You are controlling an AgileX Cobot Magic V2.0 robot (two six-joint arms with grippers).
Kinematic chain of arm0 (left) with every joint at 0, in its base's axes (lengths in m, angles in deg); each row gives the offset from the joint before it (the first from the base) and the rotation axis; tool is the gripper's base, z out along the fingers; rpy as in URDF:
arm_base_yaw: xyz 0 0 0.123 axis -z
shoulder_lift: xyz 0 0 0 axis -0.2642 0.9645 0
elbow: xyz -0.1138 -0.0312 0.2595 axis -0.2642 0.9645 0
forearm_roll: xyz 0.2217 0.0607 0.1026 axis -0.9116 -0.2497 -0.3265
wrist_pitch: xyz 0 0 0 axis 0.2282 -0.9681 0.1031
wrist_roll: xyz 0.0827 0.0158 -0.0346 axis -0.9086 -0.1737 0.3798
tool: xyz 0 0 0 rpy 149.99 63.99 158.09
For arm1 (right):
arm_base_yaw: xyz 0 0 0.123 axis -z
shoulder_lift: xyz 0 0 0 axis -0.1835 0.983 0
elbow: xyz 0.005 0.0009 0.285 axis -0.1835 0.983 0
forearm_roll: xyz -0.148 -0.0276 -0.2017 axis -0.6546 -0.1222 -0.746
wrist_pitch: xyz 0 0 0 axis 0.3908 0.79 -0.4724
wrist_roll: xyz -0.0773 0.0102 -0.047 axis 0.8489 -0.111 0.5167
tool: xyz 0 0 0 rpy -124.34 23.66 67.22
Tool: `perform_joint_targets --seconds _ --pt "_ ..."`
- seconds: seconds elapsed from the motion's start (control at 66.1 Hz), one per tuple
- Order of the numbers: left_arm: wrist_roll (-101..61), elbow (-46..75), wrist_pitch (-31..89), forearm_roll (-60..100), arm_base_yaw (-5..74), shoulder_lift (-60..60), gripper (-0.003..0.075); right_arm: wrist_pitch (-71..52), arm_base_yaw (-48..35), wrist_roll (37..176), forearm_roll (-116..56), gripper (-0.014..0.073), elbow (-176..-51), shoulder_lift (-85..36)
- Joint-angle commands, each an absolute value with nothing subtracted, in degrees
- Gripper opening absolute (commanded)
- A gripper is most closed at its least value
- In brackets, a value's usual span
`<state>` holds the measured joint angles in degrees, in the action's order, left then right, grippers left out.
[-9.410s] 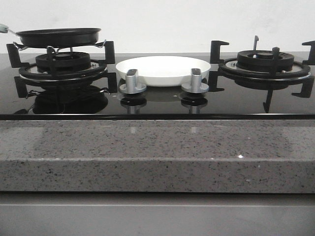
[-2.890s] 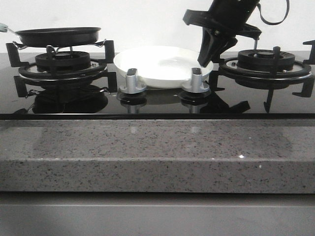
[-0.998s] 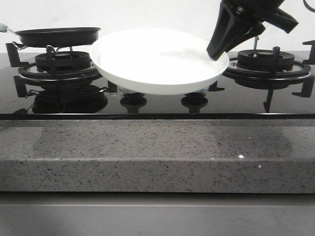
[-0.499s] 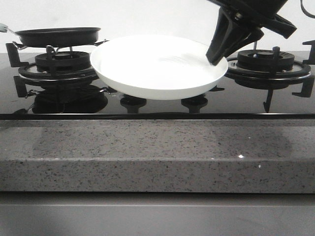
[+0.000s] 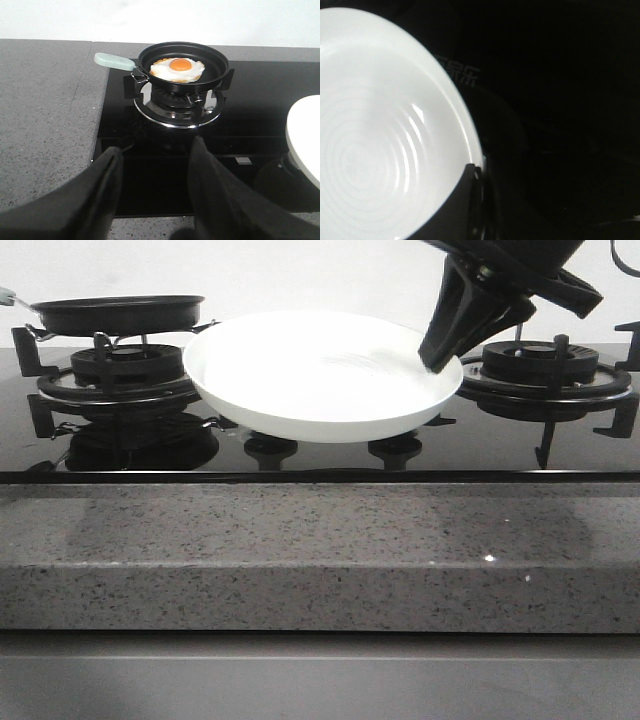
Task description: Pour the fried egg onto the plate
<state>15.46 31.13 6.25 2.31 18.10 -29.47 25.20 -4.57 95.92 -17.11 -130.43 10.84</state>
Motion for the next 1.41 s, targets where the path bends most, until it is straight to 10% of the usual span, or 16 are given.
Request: perform_joint_targets --seconds 0.0,0.333,0.59,0.802,1.392 --pt "16.0 29.6 12.1 3.2 17.8 -28.8 0.0312 23.3 -4.6 96.2 -15.8 -0.0068 -131.8 8.6" --pt "16.0 26.4 10.4 1.3 17.8 -21.6 0.0323 23.3 -4.6 96.2 -15.8 -0.0068 -131.8 8.6" --pt "16.0 20.9 6.4 -3.5 17.8 -10.1 0.0526 23.3 -4.6 96.2 -15.8 -0.0068 -131.8 8.6" --pt "15.5 12.1 -1.9 -3.2 12.7 5.2 0.0529 23.2 -4.6 96.2 -15.8 -0.0068 -131.8 8.6" --pt "-9.7 -9.0 -12.1 48.1 -5.0 31.9 0.0526 23.2 -4.6 96.2 -15.8 -0.0068 -131.8 8.6"
